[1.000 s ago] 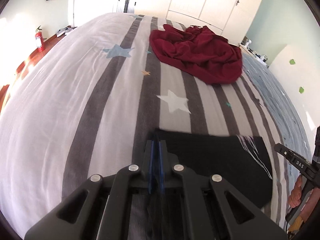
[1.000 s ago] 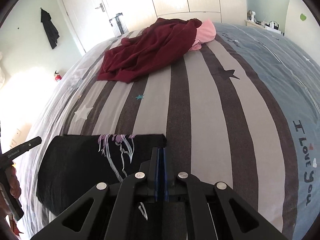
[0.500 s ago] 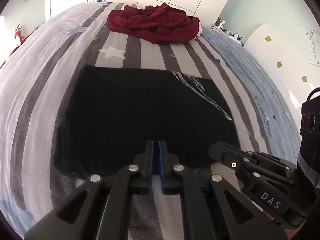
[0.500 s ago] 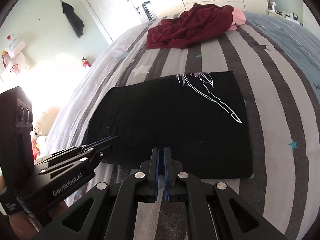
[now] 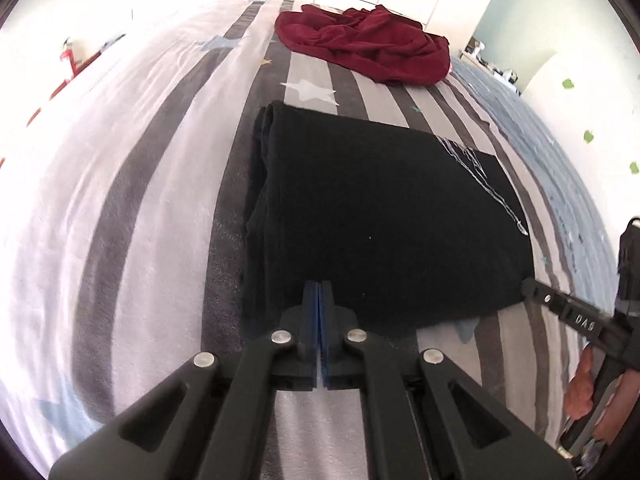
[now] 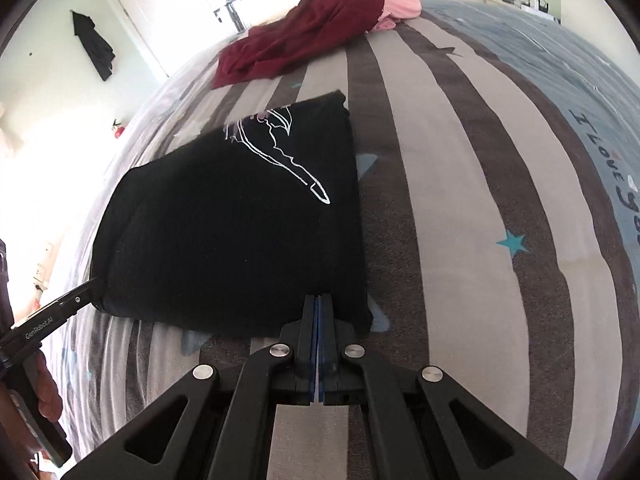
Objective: Fold clothes
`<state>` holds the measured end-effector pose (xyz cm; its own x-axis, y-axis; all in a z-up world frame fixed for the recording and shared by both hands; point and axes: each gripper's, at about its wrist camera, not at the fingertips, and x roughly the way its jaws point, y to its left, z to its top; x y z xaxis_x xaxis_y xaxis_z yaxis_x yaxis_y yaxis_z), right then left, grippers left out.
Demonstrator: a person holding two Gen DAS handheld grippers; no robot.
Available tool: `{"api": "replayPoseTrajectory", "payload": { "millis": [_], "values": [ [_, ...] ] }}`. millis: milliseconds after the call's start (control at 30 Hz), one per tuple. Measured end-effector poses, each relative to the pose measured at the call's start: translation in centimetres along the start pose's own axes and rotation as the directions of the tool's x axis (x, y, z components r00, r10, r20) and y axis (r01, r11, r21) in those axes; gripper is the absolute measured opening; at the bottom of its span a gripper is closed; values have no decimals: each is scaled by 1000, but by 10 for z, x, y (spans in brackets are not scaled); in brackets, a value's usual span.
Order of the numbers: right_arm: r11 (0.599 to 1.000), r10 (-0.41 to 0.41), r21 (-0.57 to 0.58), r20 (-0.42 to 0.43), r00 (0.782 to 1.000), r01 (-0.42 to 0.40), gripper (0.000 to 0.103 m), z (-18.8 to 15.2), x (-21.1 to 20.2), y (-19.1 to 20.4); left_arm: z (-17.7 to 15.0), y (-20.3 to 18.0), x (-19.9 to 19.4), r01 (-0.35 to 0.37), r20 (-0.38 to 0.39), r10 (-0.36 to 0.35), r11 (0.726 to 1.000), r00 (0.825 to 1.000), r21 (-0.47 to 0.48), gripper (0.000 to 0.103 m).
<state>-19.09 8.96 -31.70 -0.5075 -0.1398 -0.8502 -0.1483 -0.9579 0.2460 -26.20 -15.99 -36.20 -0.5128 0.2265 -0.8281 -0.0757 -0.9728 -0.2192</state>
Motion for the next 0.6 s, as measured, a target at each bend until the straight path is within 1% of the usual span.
{"api": "replayPoseTrajectory", "payload": {
  "millis": [67, 167, 267, 333, 433, 500, 533, 567, 600],
  "values": [
    [999, -20, -26, 18, 1000, 20, 0, 4, -6, 3, 3, 1, -5, -10, 13, 10, 1000, 1000, -9, 2],
    [999, -32, -16, 21, 999, 32, 0, 10, -4, -6, 0, 7, 1, -10, 5, 10, 999, 1000, -34, 2],
    [999, -43, 18, -10, 999, 43, 0, 6, 5, -22, -5, 11, 11, -10, -2, 10, 999, 1000, -44, 2],
    [998, -41, 45, -32, 999, 42, 8, 2, 13, -31, -6, 12, 15, -7, -7, 6, 999, 1000, -48, 2],
    [998, -43, 34, -33, 999, 44, 8, 6, 11, -32, 3, 10, 11, -12, -30, 10, 999, 1000, -45, 2],
    [998, -51, 24, -29, 998, 52, 8, 11, 7, -31, 10, 11, 3, -12, -29, 10, 998, 1000, -65, 2],
    [998, -53, 26, -22, 998, 53, 8, 15, 4, -31, 14, 12, -2, -33, -18, 32, 997, 999, -68, 4],
    [999, -49, 22, -9, 999, 49, 8, 21, 0, -31, 18, 13, -7, -62, -5, 62, 995, 998, -72, 14],
    [999, -46, 19, 4, 999, 46, 13, 26, -4, -32, 23, 16, -11, -75, 10, 76, 994, 997, -84, 21]
  ]
}}
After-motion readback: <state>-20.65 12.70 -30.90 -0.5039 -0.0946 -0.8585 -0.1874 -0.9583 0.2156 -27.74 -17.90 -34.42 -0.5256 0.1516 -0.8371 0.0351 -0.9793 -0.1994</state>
